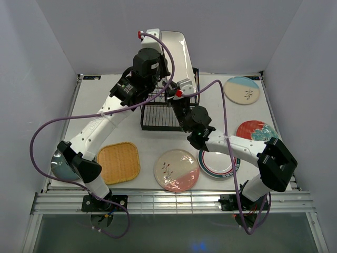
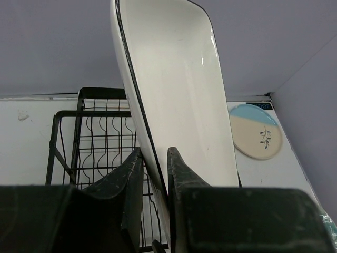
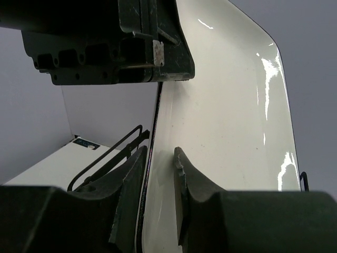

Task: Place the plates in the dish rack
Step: Insert the plate into the dish rack.

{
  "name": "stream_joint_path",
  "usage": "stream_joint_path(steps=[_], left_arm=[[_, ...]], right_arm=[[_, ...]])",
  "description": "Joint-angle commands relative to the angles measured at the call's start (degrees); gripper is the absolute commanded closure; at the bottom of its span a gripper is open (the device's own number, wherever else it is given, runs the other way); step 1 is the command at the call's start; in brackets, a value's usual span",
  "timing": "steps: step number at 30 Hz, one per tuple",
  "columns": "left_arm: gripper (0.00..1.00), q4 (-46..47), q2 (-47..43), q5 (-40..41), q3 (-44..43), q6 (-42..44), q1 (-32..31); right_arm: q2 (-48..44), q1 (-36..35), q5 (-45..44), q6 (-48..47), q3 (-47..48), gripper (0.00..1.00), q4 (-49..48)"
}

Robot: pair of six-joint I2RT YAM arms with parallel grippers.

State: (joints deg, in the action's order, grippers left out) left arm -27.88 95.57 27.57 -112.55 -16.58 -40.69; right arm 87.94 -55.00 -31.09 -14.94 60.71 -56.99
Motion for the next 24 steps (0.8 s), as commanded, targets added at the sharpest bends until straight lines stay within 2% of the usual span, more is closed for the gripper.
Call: stream_joint_path(steps=[1, 9, 14, 17, 18, 24], left_arm=[[0.88, 9.6, -3.7, -1.9, -5.0, 6.7, 1.1], [0.74, 10.3, -4.0, -2.2, -4.3, 6.6, 0.9], [0.56, 10.7, -4.6, -2.1, -3.6, 6.6, 0.9], [0.5, 11.1, -5.1, -2.2, -3.1, 6.6, 0.8], [0.44, 11.1, -5.2, -2.3, -3.0, 6.7, 0.8], [0.37, 11.2, -5.7, -2.1, -3.3, 6.8, 0.7]], right_arm=[[-3.6, 0.9, 3.1, 3.5, -0.4, 0.92, -4.7], [-2.8, 2.3, 4.9, 4.3, -0.7, 0.92, -5.1], [-2.6, 2.6, 5.3, 4.7, -0.9, 0.92, -5.3], [-2.7, 2.8, 5.3, 4.6, -1.2, 0.92, -5.4], [-2.7, 2.7, 5.3, 4.7, -1.4, 0.92, -5.5], [-3.1, 3.1, 4.9, 4.2, -1.6, 0.92, -5.7]])
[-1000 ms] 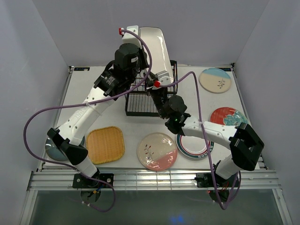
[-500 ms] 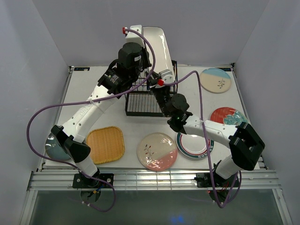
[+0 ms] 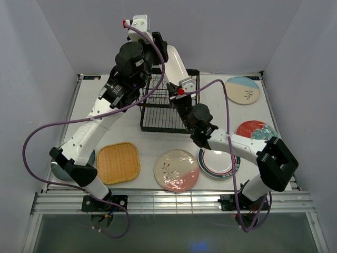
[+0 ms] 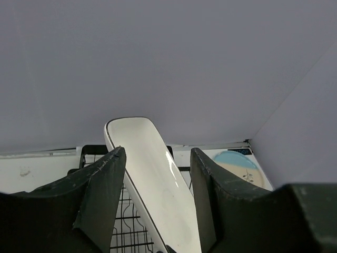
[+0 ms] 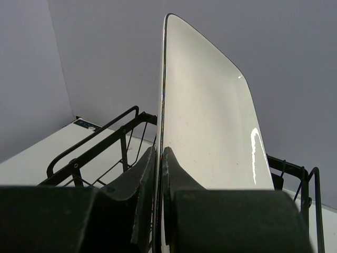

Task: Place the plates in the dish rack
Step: Insert the plate into the dish rack.

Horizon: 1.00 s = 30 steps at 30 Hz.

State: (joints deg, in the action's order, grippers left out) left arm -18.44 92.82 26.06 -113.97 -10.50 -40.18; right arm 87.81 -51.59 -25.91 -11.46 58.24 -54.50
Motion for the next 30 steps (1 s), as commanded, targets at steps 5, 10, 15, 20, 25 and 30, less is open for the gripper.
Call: stream_joint_path(steps=[5, 10, 15, 20, 25, 30], left_arm=[[0.36, 1.7, -3.3, -0.1, -2.4, 1.0, 0.2], [0.35, 1.8, -5.0, 1.1, -2.1, 1.5, 0.2], [0.33, 3.9, -8.0, 3.0, 2.6, 2.6, 0.2], [0.33, 6.5, -11.2, 3.6, 6.6, 2.5, 0.2], [0.33, 7.0, -12.0, 4.0, 9.0, 2.3, 0.2], [0.33, 8.1, -13.2, 5.0, 12.4, 2.2, 0.2]], right_arm=[[-3.4, -0.1, -0.6, 1.0, 1.1, 0.92, -8.0], [-4.6, 1.4, 0.1, 2.7, 1.0, 0.92, -8.4], [-6.9, 4.2, 2.6, 8.1, 1.0, 0.92, -7.3], [-9.1, 7.7, 5.0, 14.2, 0.8, 0.92, -6.8], [-10.6, 11.0, 6.7, 19.5, -1.0, 0.92, -7.6], [-11.0, 14.3, 9.6, 26.0, -2.1, 0.92, -8.6]])
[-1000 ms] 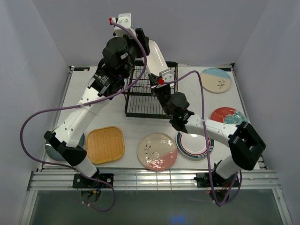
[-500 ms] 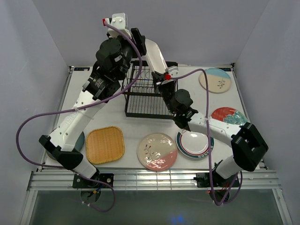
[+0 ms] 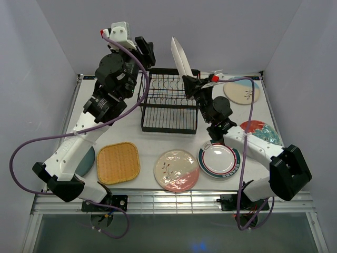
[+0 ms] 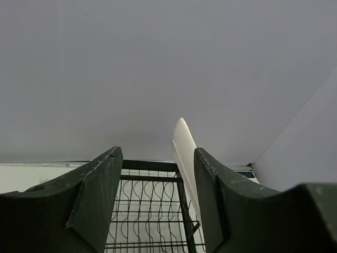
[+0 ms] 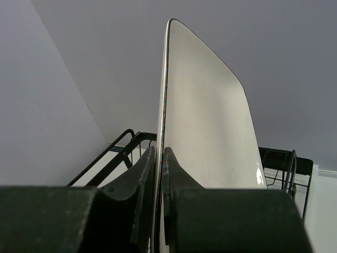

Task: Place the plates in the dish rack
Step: Insert the plate into the dish rack.

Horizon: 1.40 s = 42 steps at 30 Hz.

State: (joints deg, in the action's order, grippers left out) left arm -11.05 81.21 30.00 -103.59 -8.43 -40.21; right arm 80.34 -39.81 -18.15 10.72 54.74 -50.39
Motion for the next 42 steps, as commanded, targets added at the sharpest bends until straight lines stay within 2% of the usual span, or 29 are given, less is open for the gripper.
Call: stream_joint_path(steps=[1, 9, 15, 19, 23, 33, 36, 42], left_arm=[[0.33, 1.5, -1.8, 1.3, 2.7, 0.1, 0.2], [0.34, 4.2, -3.1, 2.8, 9.2, 0.6, 0.2], [0.35, 5.8, -3.5, 6.3, 13.1, 0.8, 0.2], [0.36, 8.4, -6.1, 6.7, 19.1, 0.0, 0.2], [0.37, 7.8, -6.7, 6.7, 21.7, -1.5, 0.2], [0.4, 10.6, -6.7, 9.5, 28.2, -3.5, 0.3], [0.4, 12.7, -6.5, 10.3, 28.5, -2.6, 0.5], [0.4, 8.2, -5.2, 8.9, 25.9, -2.3, 4.4]], right_arm=[[-3.5, 3.5, 2.3, 5.5, 1.4, 0.92, -12.9], [-3.2, 7.8, 5.1, 15.7, -0.7, 0.92, -17.4], [-2.9, 8.6, 7.0, 17.8, 0.1, 0.92, -18.9], [-2.6, 9.7, 8.8, 19.7, -0.5, 0.92, -22.8], [-1.7, 11.0, 11.4, 22.0, -1.1, 0.92, -27.2], [0.3, 13.0, 10.1, 28.5, -3.0, 0.92, -32.0], [0.3, 13.0, 7.3, 30.0, -4.7, 0.92, -32.8], [-0.1, 13.8, 7.3, 30.9, -6.7, 0.92, -34.8]])
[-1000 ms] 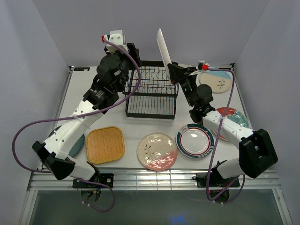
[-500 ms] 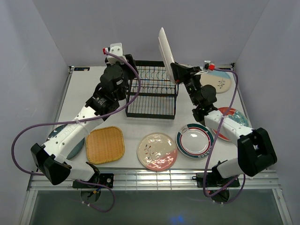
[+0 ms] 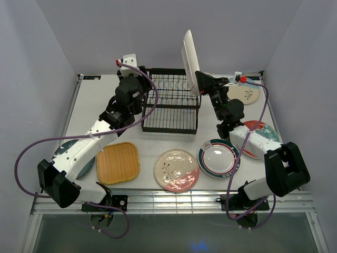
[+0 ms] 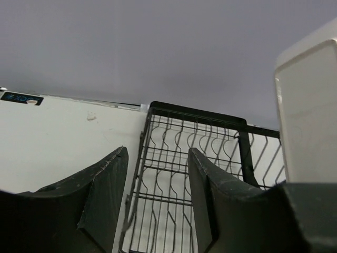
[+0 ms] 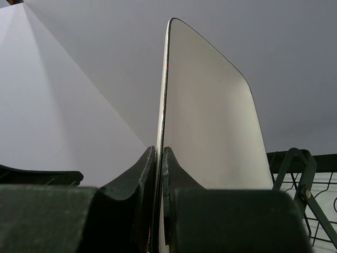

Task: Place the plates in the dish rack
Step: Insert the plate into the dish rack.

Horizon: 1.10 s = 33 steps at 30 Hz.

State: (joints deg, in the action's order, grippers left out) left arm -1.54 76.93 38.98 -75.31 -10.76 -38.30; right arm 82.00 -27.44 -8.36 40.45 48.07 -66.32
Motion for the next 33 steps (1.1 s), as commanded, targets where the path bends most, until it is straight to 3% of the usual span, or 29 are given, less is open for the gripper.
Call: stream_joint_path(steps=[1, 10, 25, 33], left_arm=[[0.41, -1.6, -1.1, -1.5, -1.9, -0.7, 4.1], [0.42, -3.1, -1.3, -12.3, 0.9, -6.5, 17.1], [0.45, 4.6, -3.1, -19.9, 10.6, -12.9, 18.8], [0.46, 9.3, -3.9, -22.0, 14.9, -13.0, 18.8]], right_arm=[[-1.9, 1.5, -2.4, 1.6, -1.0, 0.92, -19.7], [-3.3, 2.0, -6.1, 4.0, -8.0, 0.92, -23.5], [-1.5, 2.4, -6.7, 2.8, -14.9, 0.92, -27.7], [1.1, 2.5, -5.9, 0.1, -11.6, 0.92, -22.3]])
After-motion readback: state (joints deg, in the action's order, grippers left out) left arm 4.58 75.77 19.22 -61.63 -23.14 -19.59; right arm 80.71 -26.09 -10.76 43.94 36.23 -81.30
